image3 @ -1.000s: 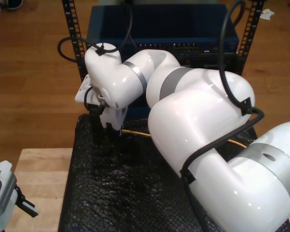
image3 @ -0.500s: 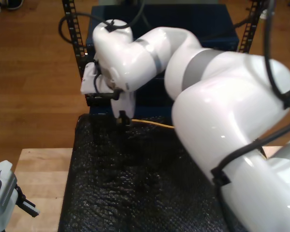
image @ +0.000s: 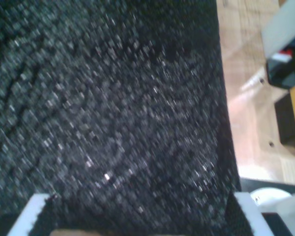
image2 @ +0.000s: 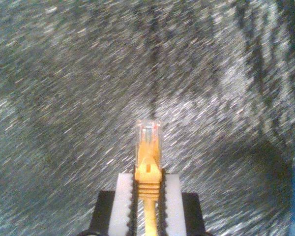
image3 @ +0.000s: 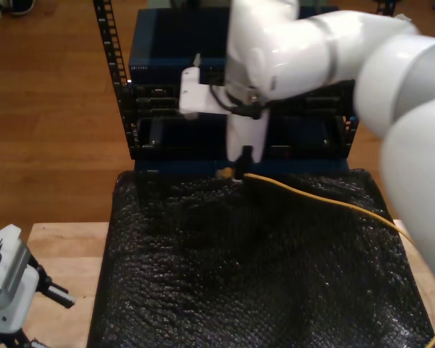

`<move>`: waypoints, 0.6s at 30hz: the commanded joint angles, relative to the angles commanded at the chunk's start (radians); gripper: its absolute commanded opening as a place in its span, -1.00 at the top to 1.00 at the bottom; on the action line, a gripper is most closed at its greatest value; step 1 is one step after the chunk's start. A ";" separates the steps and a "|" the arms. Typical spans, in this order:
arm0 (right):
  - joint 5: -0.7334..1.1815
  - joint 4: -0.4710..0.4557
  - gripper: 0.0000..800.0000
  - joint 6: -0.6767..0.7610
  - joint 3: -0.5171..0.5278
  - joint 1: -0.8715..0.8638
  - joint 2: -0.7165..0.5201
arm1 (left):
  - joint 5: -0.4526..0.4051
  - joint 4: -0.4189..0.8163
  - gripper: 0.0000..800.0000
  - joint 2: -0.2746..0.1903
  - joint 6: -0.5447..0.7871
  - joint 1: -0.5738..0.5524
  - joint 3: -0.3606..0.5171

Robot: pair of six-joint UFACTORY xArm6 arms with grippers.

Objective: Grab the cable and plug it in

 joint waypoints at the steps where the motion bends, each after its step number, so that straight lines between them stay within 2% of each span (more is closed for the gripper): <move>1: 0.000 0.000 0.99 -0.005 0.021 0.000 -0.023 | 0.009 -0.014 -1.00 -0.002 0.000 -0.011 0.000; 5: 0.002 0.002 0.99 -0.031 0.095 -0.008 -0.112 | 0.066 -0.074 -1.00 -0.002 0.000 -0.041 -0.017; 12: 0.034 0.008 0.99 -0.040 0.172 -0.028 -0.227 | 0.081 -0.110 -1.00 -0.002 0.000 -0.048 -0.046; 18: 0.060 0.107 0.99 -0.101 0.196 -0.068 -0.276 | 0.101 -0.120 -1.00 0.006 -0.008 -0.080 -0.083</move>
